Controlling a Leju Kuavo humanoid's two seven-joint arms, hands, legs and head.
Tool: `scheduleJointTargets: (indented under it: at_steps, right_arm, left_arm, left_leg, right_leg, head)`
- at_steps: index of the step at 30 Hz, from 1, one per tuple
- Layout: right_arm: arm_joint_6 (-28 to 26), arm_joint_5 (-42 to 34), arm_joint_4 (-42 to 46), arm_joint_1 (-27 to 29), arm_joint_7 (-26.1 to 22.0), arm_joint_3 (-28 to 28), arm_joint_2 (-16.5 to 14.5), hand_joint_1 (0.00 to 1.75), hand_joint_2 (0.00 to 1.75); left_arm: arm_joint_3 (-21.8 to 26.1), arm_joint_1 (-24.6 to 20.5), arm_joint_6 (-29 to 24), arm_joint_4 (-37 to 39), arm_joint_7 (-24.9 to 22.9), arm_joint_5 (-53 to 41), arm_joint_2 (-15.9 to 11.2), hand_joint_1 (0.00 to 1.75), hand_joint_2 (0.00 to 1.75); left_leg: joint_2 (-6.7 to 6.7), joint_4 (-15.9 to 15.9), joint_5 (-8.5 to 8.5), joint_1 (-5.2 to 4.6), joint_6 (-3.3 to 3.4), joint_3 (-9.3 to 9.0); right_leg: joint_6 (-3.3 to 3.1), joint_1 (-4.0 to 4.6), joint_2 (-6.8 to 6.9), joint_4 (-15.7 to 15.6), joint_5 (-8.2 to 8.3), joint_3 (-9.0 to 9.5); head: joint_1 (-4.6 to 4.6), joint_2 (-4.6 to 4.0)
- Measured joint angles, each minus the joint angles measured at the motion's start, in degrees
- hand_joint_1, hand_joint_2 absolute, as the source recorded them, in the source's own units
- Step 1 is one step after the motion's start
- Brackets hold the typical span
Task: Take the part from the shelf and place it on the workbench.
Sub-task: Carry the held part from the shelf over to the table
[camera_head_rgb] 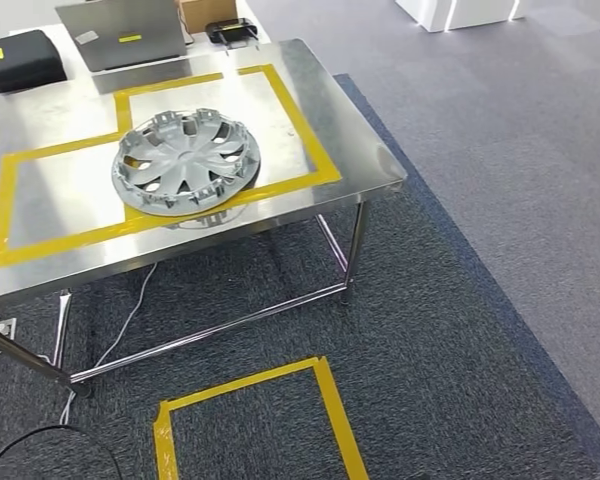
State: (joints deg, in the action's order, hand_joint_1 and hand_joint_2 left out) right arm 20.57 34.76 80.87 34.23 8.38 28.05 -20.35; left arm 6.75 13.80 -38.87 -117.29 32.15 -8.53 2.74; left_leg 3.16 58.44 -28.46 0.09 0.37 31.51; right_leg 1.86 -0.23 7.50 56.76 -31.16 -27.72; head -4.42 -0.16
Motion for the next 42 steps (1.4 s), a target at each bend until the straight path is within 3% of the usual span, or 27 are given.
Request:
scheduleJointTargets:
  at_steps: [1,3,5,6,7,8,10,11,12,14,16,17,18,20,21,22,26,42]
  right_arm:
    - [0.05,-0.35,0.42,0.11,0.29,-0.17,0.0,0.0,1.75]
    - [0.05,-0.71,1.02,0.25,0.45,-0.48,0.0,0.0,1.75]
    - [0.04,-0.87,1.24,0.56,0.66,-0.58,0.0,0.0,1.75]
    - [0.03,-0.9,1.27,0.77,0.75,-0.61,0.0,0.0,1.75]
    - [0.07,-0.85,1.28,0.98,0.83,-0.64,0.0,0.0,1.75]
    - [0.17,-0.73,1.3,1.11,0.84,-0.66,0.0,0.0,1.75]
    - [0.54,-0.26,1.32,1.26,0.87,-0.69,0.0,0.0,1.75]
    - [0.71,-0.05,1.33,1.35,0.89,-0.69,0.0,0.0,1.75]
    - [0.77,-0.05,1.33,1.48,0.92,-0.71,0.0,0.0,1.75]
    - [0.41,-0.54,1.37,1.79,1.12,-0.94,0.0,0.0,1.75]
    - [-0.34,-1.5,1.59,2.05,1.51,-1.32,0.0,0.0,1.75]
    - [-0.67,-2.03,1.75,2.14,1.71,-1.49,0.01,0.0,1.75]
    - [-0.88,-2.47,1.88,2.25,1.93,-1.6,0.0,0.0,1.75]
    - [-1.01,-3.04,1.98,2.41,2.25,-1.84,-0.01,0.0,1.75]
    - [-1.01,-3.15,1.97,2.43,2.33,-1.94,-0.02,0.0,1.75]
    - [-0.99,-3.17,1.97,2.41,2.34,-2.03,-0.02,0.0,1.75]
    - [-1.0,-2.51,1.97,2.29,1.95,-2.13,0.0,0.0,1.75]
    - [-2.06,-3.41,1.99,2.35,1.19,-2.64,0.0,0.0,1.75]
  left_arm:
    - [-1.09,-0.29,-0.44,0.08,-0.24,-0.63,0.0,1.75,1.75]
    - [-2.8,-0.91,-0.85,0.17,-0.52,-1.23,0.03,1.75,1.75]
    - [-3.96,-1.39,-1.01,0.26,-0.77,-1.4,0.07,1.75,1.75]
    - [-4.33,-1.49,-1.04,0.32,-0.9,-1.42,0.08,1.75,1.75]
    - [-4.65,-1.51,-1.09,0.4,-0.96,-1.45,0.08,1.75,1.75]
    - [-4.91,-1.51,-1.12,0.48,-0.98,-1.46,0.08,1.75,1.75]
    - [-5.34,-1.47,-1.17,0.61,-0.89,-1.46,0.1,1.75,1.75]
    - [-5.48,-1.45,-1.19,0.64,-0.76,-1.38,0.13,1.75,1.75]
    - [-5.57,-1.41,-1.2,0.66,-0.57,-1.13,0.14,1.75,1.75]
    - [-5.56,-1.1,-1.22,0.7,0.06,-0.38,0.11,1.75,1.75]
    - [-5.49,-0.43,-1.26,0.73,0.68,0.11,0.05,1.75,1.75]
    - [-5.46,-0.15,-1.28,0.73,0.85,0.17,0.01,1.75,1.75]
    - [-5.43,-0.01,-1.3,0.72,0.89,0.19,-0.05,1.75,1.75]
    - [-5.4,0.24,-1.3,0.72,0.89,0.26,-0.17,1.75,1.75]
    - [-5.38,0.43,-1.3,0.72,0.91,0.29,-0.21,1.75,1.75]
    - [-5.36,0.63,-1.3,0.73,0.92,0.32,-0.22,1.75,1.75]
    - [-5.29,0.87,-1.3,0.73,0.81,0.15,-0.25,1.75,1.75]
    - [-5.05,0.95,-1.29,0.73,-0.63,-1.27,0.14,1.75,1.75]
  left_leg:
    - [-0.58,-0.23,0.19,0.09,0.36,0.01]
    - [-1.71,-0.68,0.64,0.38,1.1,-0.05]
    - [-2.84,-0.76,0.79,0.51,1.43,0.06]
    - [-3.49,-0.75,0.79,0.49,1.5,0.12]
    - [-4.24,-0.74,0.76,0.46,1.53,0.1]
    - [-5.06,-0.73,0.73,0.45,1.54,0.02]
    - [-6.76,-0.71,0.62,0.46,1.45,-0.24]
    - [-7.53,-0.62,0.51,0.42,1.29,-0.28]
    - [-8.26,-0.48,0.41,0.43,1.08,-0.17]
    - [-9.5,-0.34,0.42,0.6,0.38,0.33]
    - [-10.41,-0.4,0.58,0.89,-0.38,0.7]
    - [-9.57,0.08,0.26,0.87,-0.72,0.87]
    - [-8.48,0.25,0.44,0.76,-0.61,0.83]
    - [-6.14,0.31,-0.24,0.56,0.35,0.44]
    - [-6.07,-0.19,0.17,0.54,0.91,0.15]
    - [-6.1,-0.36,-0.08,0.56,1.0,0.02]
    - [-6.26,-0.6,0.56,0.64,-0.16,-0.05]
    - [-6.25,-0.56,0.3,0.43,-0.38,-0.01]
  right_leg:
    - [0.37,-0.09,-0.23,0.02,-0.2,0.23]
    - [0.99,-0.27,-3.25,2.67,-2.1,-0.81]
    - [1.25,-0.39,-6.68,10.39,-5.72,-4.85]
    - [1.28,-0.39,-7.21,14.47,-6.99,-7.12]
    - [1.26,-0.38,-7.4,17.15,-7.23,-8.84]
    - [1.21,-0.38,-7.47,17.46,-6.2,-9.52]
    - [0.9,-0.43,-8.49,11.21,-1.32,-7.6]
    - [0.62,-0.53,-10.15,7.06,0.76,-6.07]
    - [0.4,-0.67,-11.65,3.6,2.01,-4.71]
    - [-0.02,-0.71,-13.4,0.84,2.23,-3.48]
    - [-0.52,-0.72,-12.44,0.41,2.33,-3.08]
    - [-0.77,-0.72,-11.92,0.24,2.39,-2.99]
    - [-0.76,-0.72,-11.5,0.11,2.3,-2.98]
    - [-0.63,-0.42,-10.62,0.28,1.77,-3.01]
    - [-0.55,-0.32,-10.26,0.44,1.52,-2.95]
    - [-0.66,-0.26,-9.86,0.54,1.41,-2.85]
    - [-0.89,-0.17,-9.37,0.72,1.22,-2.55]
    - [-0.71,-0.37,-9.4,0.56,1.06,-2.43]
  head:
    - [-0.04,-0.01]
    - [-0.17,0.0]
    - [-0.29,-0.01]
    - [-0.31,-0.01]
    - [-0.29,-0.01]
    - [-0.31,-0.01]
    - [-0.32,-0.01]
    - [-0.31,-0.01]
    - [-0.28,-0.01]
    - [-0.27,0.0]
    - [-0.27,0.01]
    - [-0.17,0.01]
    - [-0.01,0.0]
    - [0.21,-0.01]
    - [0.25,-0.01]
    - [0.22,-0.01]
    - [0.24,-0.01]
    - [0.21,-0.01]
